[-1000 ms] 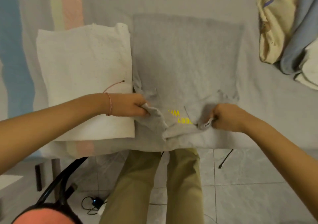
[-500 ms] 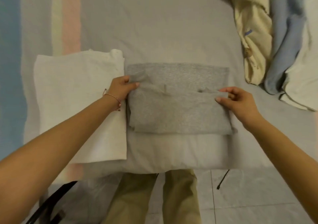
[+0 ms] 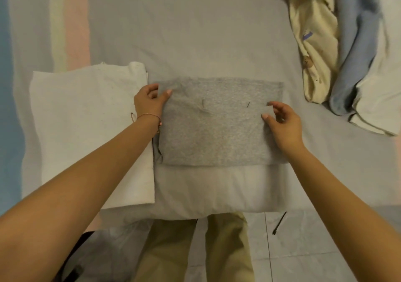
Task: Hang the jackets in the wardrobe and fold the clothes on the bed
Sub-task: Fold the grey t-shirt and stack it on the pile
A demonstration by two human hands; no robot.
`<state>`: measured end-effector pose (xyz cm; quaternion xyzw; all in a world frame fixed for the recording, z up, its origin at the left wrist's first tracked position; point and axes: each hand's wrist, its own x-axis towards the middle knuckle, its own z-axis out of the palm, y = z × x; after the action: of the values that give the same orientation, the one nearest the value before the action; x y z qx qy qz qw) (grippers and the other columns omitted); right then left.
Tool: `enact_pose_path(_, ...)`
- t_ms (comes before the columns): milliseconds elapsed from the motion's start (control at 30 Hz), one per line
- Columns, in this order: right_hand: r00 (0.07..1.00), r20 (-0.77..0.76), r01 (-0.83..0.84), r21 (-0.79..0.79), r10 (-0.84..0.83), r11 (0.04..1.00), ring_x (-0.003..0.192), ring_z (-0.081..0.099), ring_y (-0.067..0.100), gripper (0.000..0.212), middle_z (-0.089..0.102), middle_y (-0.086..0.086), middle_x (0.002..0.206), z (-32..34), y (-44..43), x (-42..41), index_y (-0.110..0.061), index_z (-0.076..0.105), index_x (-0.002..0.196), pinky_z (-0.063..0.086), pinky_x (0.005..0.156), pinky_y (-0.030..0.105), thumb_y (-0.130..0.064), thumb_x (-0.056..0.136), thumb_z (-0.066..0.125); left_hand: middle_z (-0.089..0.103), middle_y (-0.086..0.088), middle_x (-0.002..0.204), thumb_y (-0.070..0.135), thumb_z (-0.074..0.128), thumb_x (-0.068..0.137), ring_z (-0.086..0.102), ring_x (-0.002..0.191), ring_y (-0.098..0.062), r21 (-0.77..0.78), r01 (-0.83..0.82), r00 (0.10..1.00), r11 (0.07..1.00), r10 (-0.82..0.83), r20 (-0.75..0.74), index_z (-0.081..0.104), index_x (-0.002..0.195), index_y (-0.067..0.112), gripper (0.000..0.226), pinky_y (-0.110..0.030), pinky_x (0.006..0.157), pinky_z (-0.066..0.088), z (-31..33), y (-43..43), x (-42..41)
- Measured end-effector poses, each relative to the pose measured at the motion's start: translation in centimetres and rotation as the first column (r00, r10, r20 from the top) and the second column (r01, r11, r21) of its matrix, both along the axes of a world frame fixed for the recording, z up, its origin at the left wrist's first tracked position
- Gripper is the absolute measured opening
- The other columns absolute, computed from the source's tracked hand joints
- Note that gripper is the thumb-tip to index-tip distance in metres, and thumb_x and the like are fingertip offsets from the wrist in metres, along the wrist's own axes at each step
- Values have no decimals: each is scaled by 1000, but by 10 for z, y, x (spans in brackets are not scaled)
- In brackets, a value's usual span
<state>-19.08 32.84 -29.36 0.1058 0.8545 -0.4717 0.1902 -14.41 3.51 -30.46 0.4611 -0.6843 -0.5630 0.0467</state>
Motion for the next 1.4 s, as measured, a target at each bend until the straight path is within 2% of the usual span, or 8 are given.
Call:
enact_pose_path(233,995,11,-100,228,101,969,118,51,20,49,51,5,134,4,9,39,-12,40,133,39,88,26,-25,91,61,51,-1,104,33,51,94,51,92,-15,-139,132,975,981,-103,198,42,124,6,41,-17,73,37,10,43,76)
enact_pose_path(533,996,-67,-30,312,53,950,71,47,15,24,53,-1,81,-2,23,73,-6,55,114,27,61,22,-23,97,51,62,-8,103,31,46,96,60,87,-25,-263,462,877,847,-391,280,43,126,10,37,-30,72,46,9,45,130)
enact_pose_path(767,985,-57,-117,482,164,868,73,53,23,28,60,3,85,-9,28,71,-9,51,114,32,61,30,-32,99,45,45,-5,132,32,47,96,48,102,-9,-366,410,910,835,-351,219,34,138,22,45,-28,86,41,12,49,136)
enact_pose_path(933,961,-41,-207,546,273,811,86,57,33,38,52,13,118,-17,34,64,-8,48,120,34,62,32,-38,96,50,48,3,112,35,50,94,51,78,-7,-403,479,867,780,-346,360,44,129,27,36,-33,81,51,5,43,132)
enact_pose_path(1033,964,-95,-149,577,247,803,92,55,36,48,47,18,120,-20,37,66,-5,47,124,43,71,40,-37,91,59,52,-8,124,52,39,94,50,107,-20,-415,384,908,825,-255,333,47,127,23,45,-37,99,39,6,53,125)
enact_pose_path(1167,990,66,-142,367,127,919,100,56,29,57,54,13,116,-10,39,57,-6,38,132,42,77,35,-27,87,66,19,-7,154,39,23,96,3,144,-18,-485,857,464,173,-668,582,18,149,18,57,-40,114,4,-16,47,150)
enact_pose_path(1333,941,229,-307,270,249,913,75,59,22,67,60,2,83,28,23,29,-12,30,141,41,61,29,-13,83,65,-21,-1,154,65,-6,83,-27,138,-13,-317,942,316,108,-604,732,-17,146,25,75,-40,107,-29,-17,47,149)
enact_pose_path(1400,940,209,-317,237,270,918,70,58,20,71,60,1,76,47,-6,27,-15,26,145,42,59,28,-11,83,61,-16,4,153,59,1,85,-19,140,-12,-281,899,438,337,-709,553,-4,148,24,73,-35,110,-25,0,52,139)
